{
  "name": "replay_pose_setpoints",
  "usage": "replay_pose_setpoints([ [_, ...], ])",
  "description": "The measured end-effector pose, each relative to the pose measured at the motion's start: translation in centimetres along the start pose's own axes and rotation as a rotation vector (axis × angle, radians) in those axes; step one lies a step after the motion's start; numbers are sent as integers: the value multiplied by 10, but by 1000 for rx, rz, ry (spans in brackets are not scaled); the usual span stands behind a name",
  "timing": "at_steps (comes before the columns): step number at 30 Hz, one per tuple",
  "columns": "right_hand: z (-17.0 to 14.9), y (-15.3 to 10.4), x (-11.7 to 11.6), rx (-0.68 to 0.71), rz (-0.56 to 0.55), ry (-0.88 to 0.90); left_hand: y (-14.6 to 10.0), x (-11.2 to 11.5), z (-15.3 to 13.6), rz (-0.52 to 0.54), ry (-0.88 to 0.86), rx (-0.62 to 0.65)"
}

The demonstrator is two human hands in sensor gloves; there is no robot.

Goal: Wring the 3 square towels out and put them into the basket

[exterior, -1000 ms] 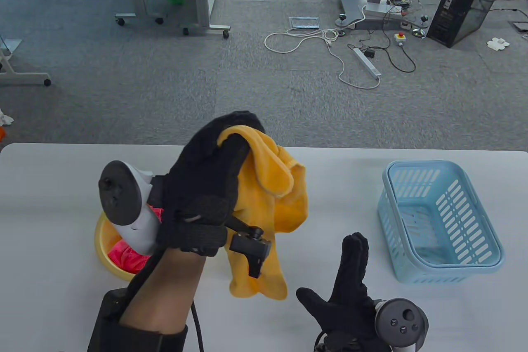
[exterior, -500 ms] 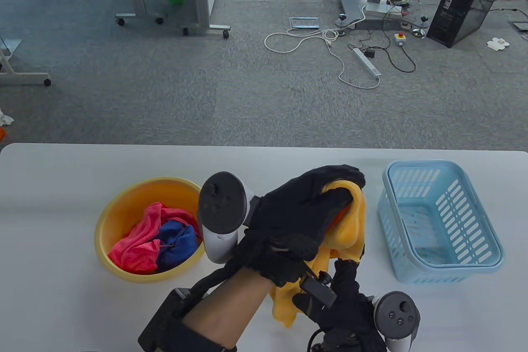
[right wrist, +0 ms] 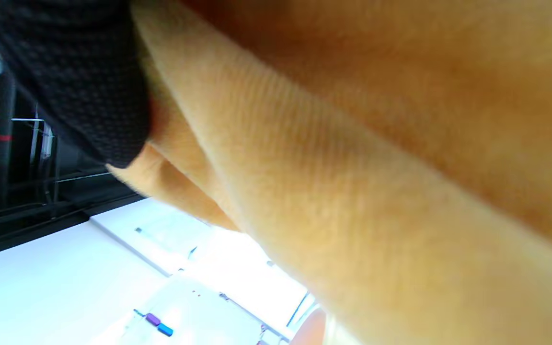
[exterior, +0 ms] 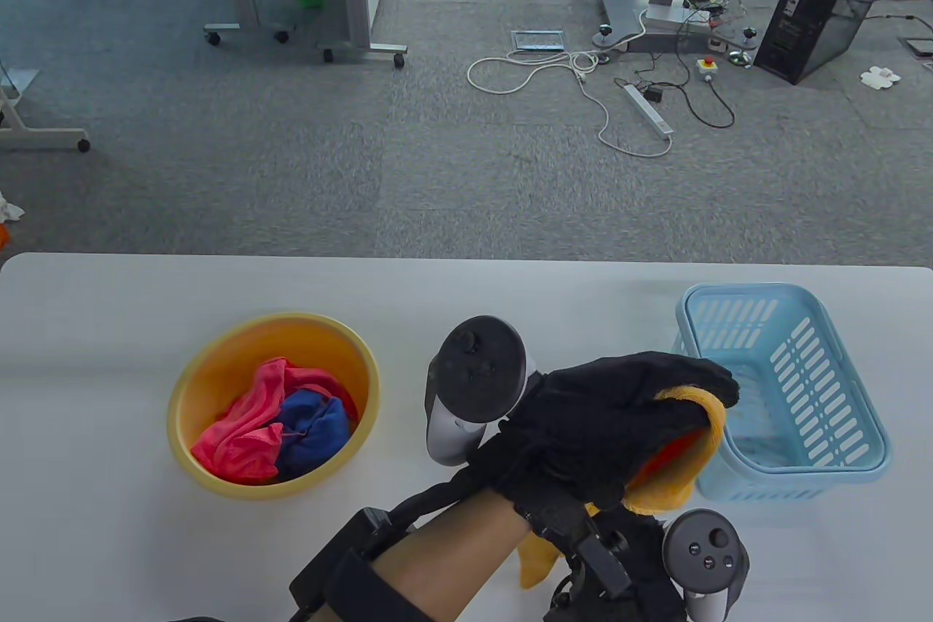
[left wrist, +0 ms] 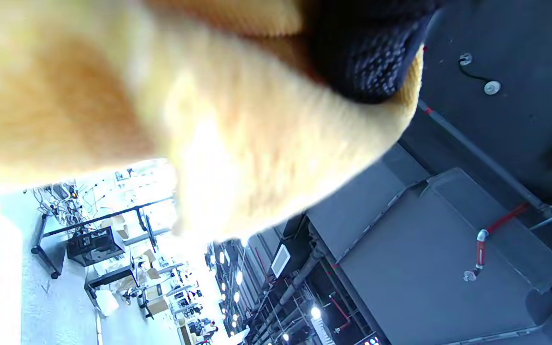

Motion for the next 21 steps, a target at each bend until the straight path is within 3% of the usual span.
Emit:
replay_pose_setpoints([
  [7,-14,6,3,7,2,116,-4,-15,3,51,48,3],
  [10,-16,9,-1,26,65,134,-7,-21,-1,60,32,-12],
  [18,-21,5,8,22,-102,158,-10,-36,-12,105,4,-22],
  [21,-20,1,16,-1,-172,67,-13,-44,-12,130,12,-24],
])
Point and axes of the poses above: the tracker on the back of each hand, its own z axis roughly to the thumb side, its own y axis roughly from the wrist to the fingertips, x = y × z, the point moved 4 cm from there along y, roughly from the wrist to the fingertips, and after that the axes turned 5 degrees about z, right-handed, at the moved point
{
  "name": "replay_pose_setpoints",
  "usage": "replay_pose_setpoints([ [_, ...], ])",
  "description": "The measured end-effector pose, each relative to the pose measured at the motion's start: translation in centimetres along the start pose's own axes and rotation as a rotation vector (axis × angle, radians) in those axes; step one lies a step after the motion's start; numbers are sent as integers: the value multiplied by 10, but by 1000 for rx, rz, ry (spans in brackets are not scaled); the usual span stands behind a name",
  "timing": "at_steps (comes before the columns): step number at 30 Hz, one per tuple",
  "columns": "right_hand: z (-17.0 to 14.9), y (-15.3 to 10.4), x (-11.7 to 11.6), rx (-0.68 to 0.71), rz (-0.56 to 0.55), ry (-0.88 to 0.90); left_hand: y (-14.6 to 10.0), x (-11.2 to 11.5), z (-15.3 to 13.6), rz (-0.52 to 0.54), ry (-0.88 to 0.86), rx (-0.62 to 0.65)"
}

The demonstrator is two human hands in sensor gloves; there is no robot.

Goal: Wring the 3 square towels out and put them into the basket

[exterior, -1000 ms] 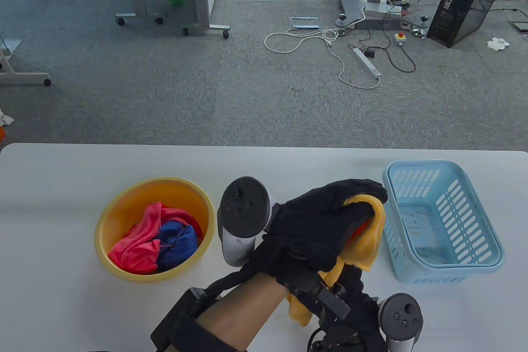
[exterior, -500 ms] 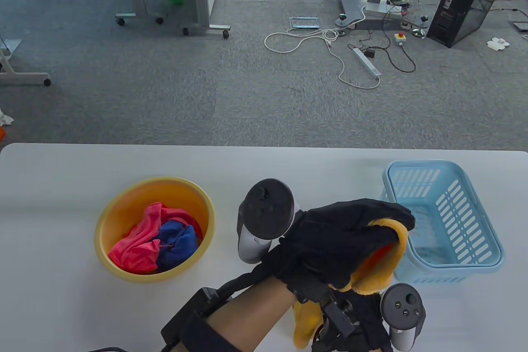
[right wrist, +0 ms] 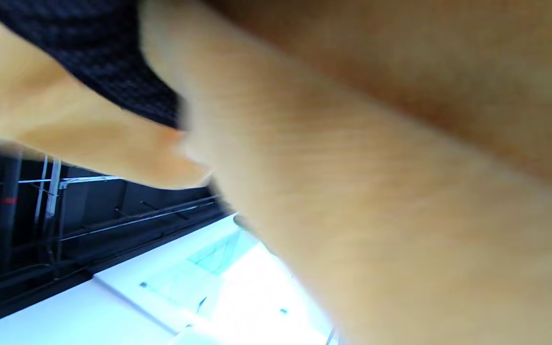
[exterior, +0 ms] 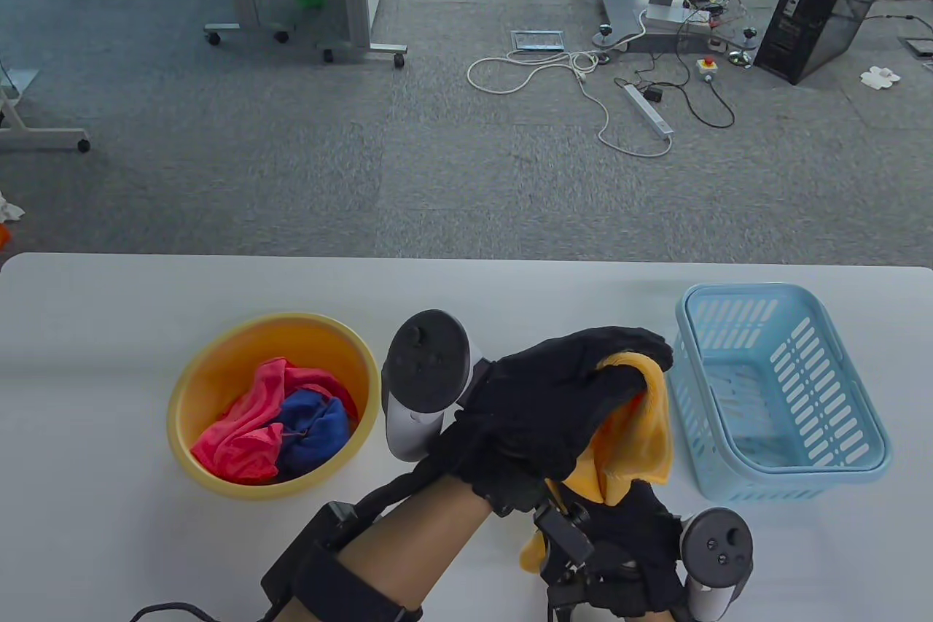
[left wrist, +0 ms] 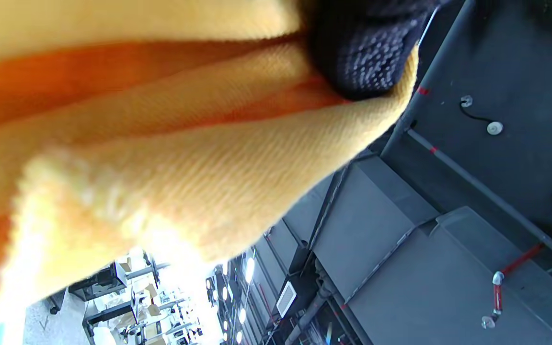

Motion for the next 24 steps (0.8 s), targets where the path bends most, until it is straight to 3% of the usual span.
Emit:
replay_pose_setpoints([
  [5,-5,3,6,-38,36,36,-6,-21,-3,53,82,-23],
  [14,1,1,20,-24,-39,22,-22,-65,-19,190,175,-39],
  [21,5,1,38,-24,-82,153,-32,-84,-39,212,525,-28],
  [24,8,0,46,-8,-108,137,-37,-85,-55,187,572,-63],
])
Point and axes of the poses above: the tracker on the back of each hand, its own z axis roughly to the thumb side, its own y axis roughly from the wrist to the fingertips, x = y × z, the point moved 4 cm from there along y, roughly from the wrist to the fingertips, and after that the axes turned 5 degrees about z, right-handed, at the moved point
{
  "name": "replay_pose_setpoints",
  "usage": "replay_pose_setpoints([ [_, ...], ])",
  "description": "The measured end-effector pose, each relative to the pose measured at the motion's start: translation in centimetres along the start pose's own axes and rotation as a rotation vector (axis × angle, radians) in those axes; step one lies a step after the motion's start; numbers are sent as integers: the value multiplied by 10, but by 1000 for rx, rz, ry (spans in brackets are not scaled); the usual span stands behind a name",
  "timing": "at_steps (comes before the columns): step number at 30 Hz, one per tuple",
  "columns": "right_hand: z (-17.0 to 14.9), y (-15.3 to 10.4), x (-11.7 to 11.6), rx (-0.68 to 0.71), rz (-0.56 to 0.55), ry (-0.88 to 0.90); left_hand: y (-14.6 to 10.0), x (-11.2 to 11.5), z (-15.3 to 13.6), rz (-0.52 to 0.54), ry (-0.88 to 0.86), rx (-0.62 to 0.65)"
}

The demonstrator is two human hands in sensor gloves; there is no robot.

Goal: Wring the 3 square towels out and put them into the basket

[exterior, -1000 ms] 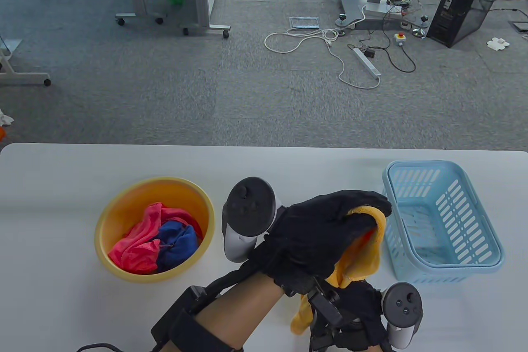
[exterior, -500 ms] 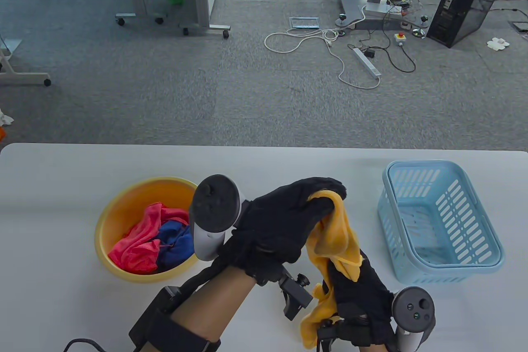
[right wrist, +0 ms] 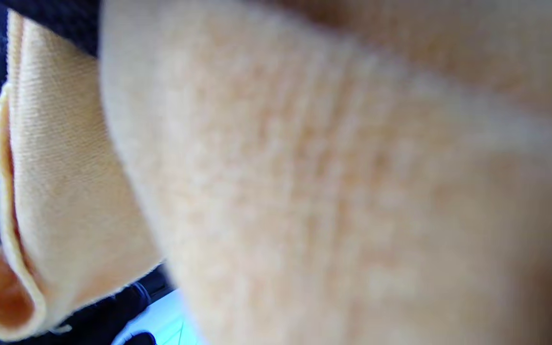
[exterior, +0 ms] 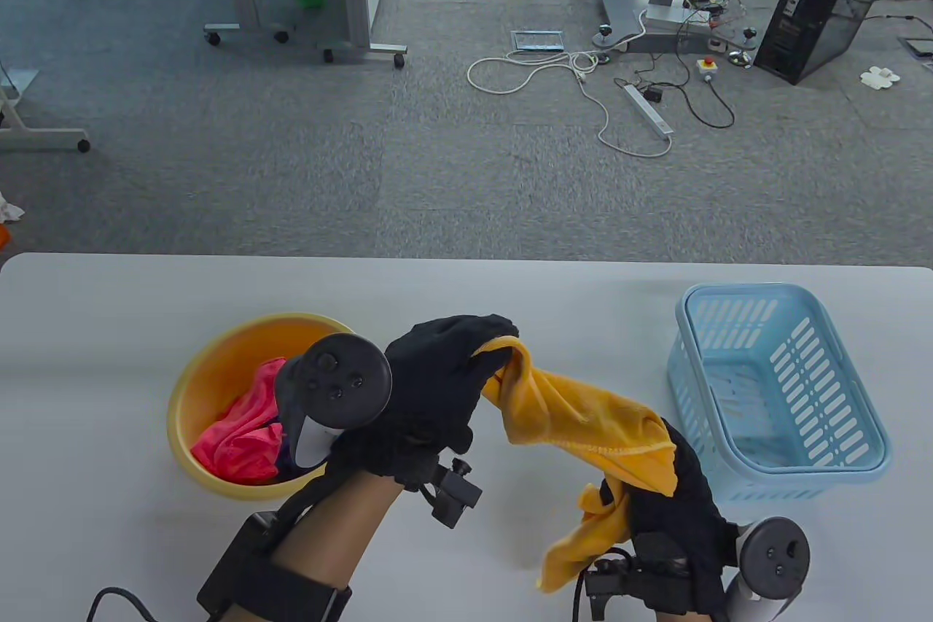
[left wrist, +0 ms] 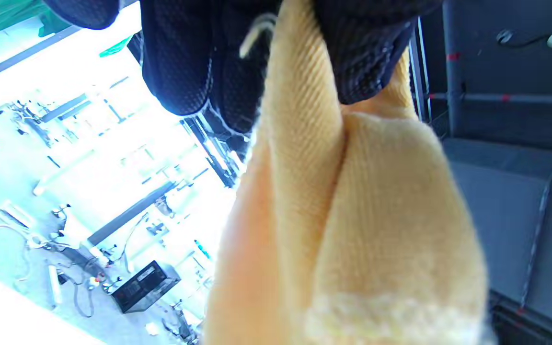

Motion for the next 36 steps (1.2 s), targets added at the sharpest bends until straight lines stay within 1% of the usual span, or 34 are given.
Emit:
replay_pose_setpoints([
  [3,1,0,3,-4,-3,19,-5,13,-12,-46,79,7],
  [5,2,0,6,0,-13,13,-12,27,-23,-89,263,27],
  [6,2,0,6,2,-16,11,-13,32,-26,-103,297,33],
  [9,3,0,9,3,-38,18,-22,57,-40,-152,358,49],
  [12,7,-1,7,15,-22,40,-30,79,-46,-173,453,102],
  [15,11,-2,7,35,-26,19,-36,98,-54,-201,447,110],
  [20,13,-3,8,39,-26,3,-54,130,-82,-235,332,71],
  [22,14,-3,6,43,-30,-34,-63,143,-89,-242,359,102],
  [24,14,-3,3,49,-27,-61,-69,153,-92,-243,428,144],
  [26,15,-2,-3,56,-5,-83,-74,165,-94,-261,441,148],
  [30,18,-3,-3,70,-18,-105,-83,178,-94,-250,422,153],
  [33,18,-4,0,71,-28,-102,-94,182,-101,-212,334,123],
  [36,16,-4,-3,42,-15,-69,-106,188,-108,-196,273,97],
])
Point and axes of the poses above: the tracker on the back of each hand, its own z axis roughly to the thumb side, its own y axis roughly from the wrist to the fingertips, x = y × z, the point moved 4 cm from there along y, roughly from the wrist to the fingertips, and after that the axes turned 5 degrees about z, right-handed, at the moved point
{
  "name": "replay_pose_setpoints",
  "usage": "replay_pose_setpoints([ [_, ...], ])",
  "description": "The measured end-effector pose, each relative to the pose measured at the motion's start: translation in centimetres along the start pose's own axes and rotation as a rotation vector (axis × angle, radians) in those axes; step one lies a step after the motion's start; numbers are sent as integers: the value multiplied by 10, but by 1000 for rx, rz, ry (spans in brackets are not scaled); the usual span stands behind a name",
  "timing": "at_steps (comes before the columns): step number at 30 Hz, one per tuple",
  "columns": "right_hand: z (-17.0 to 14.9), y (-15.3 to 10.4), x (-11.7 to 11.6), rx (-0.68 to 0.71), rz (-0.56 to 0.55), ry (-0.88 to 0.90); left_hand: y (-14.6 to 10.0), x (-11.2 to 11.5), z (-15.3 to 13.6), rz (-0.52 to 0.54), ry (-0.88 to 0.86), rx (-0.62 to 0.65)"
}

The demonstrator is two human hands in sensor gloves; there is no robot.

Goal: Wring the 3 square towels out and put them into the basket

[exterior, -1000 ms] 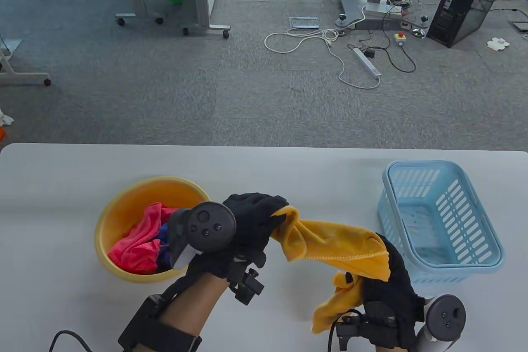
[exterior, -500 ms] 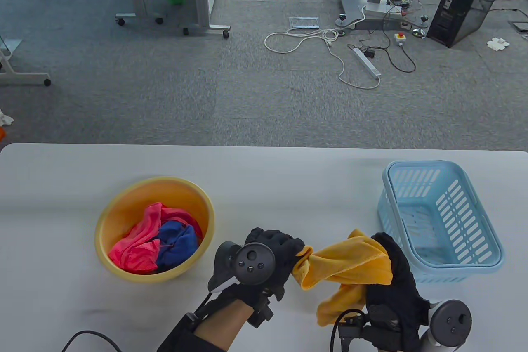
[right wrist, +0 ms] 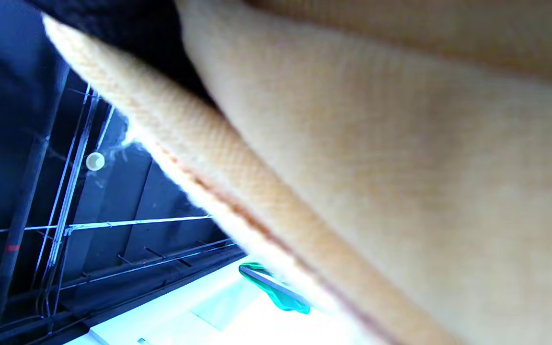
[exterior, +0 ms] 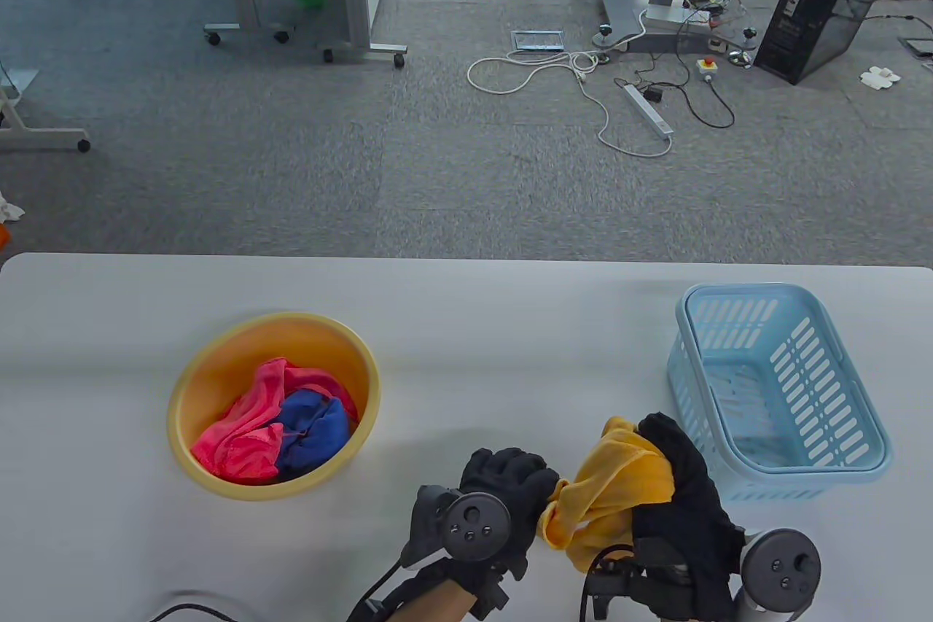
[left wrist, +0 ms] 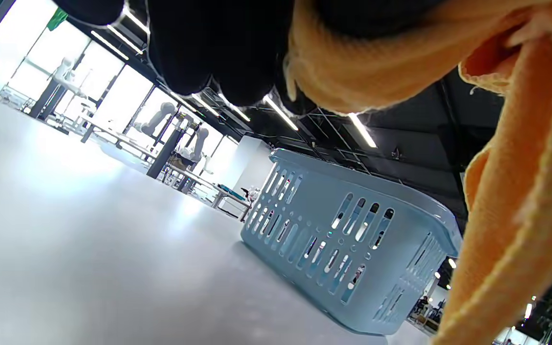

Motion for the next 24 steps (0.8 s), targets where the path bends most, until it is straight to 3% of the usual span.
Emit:
replay_pose_setpoints([
  [4,1,0,-6,10,15,-13,-7,3,-7,30,-34,-25],
  [8,2,-1,-8,20,21,7,-13,-11,-14,119,6,1],
  [13,5,-2,-17,67,35,-56,-18,-12,-21,86,-49,-22],
  [19,3,-2,-16,64,33,-42,-22,-22,-24,109,-246,-70],
  [21,3,-2,-15,67,40,-44,-21,-26,-23,118,-342,26],
  [24,5,-2,-10,71,18,-55,-22,-36,-26,162,-477,13],
])
Point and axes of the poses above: the tracker on the back of each hand, its own z axis roughly to the thumb side, its own y axis roughly from the wrist to the fingertips, x = y × z, the point moved 4 cm from there along y, roughly from the wrist to the fingertips, and after that the axes turned 5 degrees about z, right-handed, at the moved point
